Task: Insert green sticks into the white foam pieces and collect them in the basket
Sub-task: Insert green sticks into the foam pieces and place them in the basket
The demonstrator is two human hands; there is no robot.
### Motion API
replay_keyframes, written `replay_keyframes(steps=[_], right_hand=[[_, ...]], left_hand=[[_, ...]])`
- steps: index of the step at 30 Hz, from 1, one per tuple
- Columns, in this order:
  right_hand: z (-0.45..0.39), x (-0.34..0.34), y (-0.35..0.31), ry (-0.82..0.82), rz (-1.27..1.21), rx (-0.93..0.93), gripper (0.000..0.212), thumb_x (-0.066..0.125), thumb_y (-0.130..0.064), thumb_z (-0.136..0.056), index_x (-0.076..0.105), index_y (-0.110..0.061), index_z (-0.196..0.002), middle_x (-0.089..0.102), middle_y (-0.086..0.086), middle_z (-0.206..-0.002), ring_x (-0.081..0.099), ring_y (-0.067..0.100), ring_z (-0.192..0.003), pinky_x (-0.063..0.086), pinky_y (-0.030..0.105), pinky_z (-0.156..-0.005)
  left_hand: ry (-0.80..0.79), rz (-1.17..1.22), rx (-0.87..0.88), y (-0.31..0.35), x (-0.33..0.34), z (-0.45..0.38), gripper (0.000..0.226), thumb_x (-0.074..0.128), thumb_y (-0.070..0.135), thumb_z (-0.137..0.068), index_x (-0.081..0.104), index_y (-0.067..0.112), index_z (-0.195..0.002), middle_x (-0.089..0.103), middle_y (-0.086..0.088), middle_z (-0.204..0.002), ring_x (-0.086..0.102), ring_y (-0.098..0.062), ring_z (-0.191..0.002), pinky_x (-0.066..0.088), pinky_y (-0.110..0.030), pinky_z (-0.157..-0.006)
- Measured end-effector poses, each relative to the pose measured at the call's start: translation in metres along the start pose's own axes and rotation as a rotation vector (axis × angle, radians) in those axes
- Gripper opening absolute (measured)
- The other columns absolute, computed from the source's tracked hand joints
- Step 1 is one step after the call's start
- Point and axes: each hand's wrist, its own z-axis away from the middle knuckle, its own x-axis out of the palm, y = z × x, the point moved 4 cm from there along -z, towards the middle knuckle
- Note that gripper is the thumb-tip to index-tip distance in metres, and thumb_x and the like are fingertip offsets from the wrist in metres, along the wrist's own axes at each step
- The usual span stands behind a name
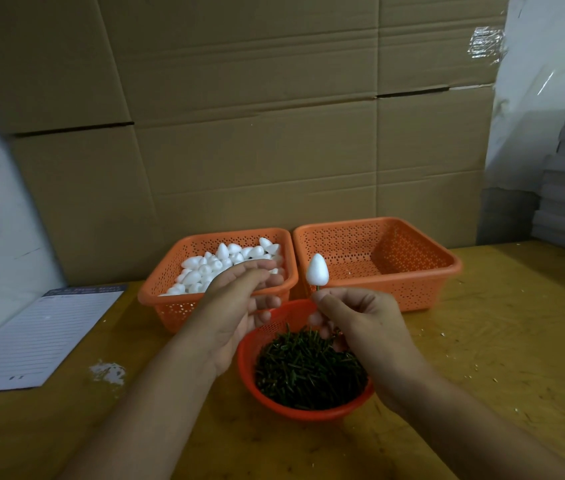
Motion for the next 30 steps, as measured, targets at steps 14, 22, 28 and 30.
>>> replay_keyframes(steps=[14, 22, 28, 30], right_hand=[[-0.013, -0.024, 0.000, 0.092, 0.077, 0.067, 0.023, 0.066, -0.016, -0.093, 0.071, -0.009, -0.071, 0.066, 0.004, -0.062, 0.054, 0.008, -0.052, 0.043, 0.016, -0.046], [-0.037, -0.040, 0.005, 0.122, 0.189, 0.096, 0.024, 0.066, -0.019, -0.093, 0.071, -0.005, -0.074, 0.068, 0.006, -0.064, 0.056, 0.007, -0.050, 0.045, 0.017, -0.045], [-0.106, -0.074, -0.011, 0.368, 0.669, 0.069, 0.027, 0.072, -0.023, -0.088, 0.072, -0.008, -0.066, 0.071, 0.003, -0.062, 0.059, 0.016, -0.055, 0.044, 0.025, -0.050], [-0.122, -0.083, -0.008, 0.405, 0.679, 0.139, 0.031, 0.072, -0.026, -0.087, 0.071, -0.006, -0.064, 0.070, 0.004, -0.061, 0.060, 0.018, -0.057, 0.048, 0.029, -0.056]], left_hand=[[0.061, -0.008, 0.001, -0.002, -0.016, -0.007, 0.020, 0.059, 0.007, -0.094, 0.071, 0.020, -0.104, 0.078, 0.000, -0.089, 0.065, -0.009, -0.063, 0.051, -0.023, -0.054], [0.117, -0.049, 0.039, 0.000, -0.023, -0.008, 0.018, 0.061, 0.010, -0.094, 0.072, 0.022, -0.101, 0.077, -0.001, -0.094, 0.066, -0.010, -0.065, 0.050, -0.023, -0.053], [0.228, -0.038, 0.047, 0.002, -0.045, -0.014, 0.017, 0.060, 0.009, -0.094, 0.071, 0.020, -0.101, 0.074, -0.005, -0.101, 0.065, -0.008, -0.059, 0.046, -0.020, -0.048], [0.264, -0.038, 0.039, 0.003, -0.053, -0.018, 0.018, 0.059, 0.009, -0.094, 0.071, 0.020, -0.101, 0.074, -0.004, -0.102, 0.064, -0.008, -0.058, 0.044, -0.020, -0.047]])
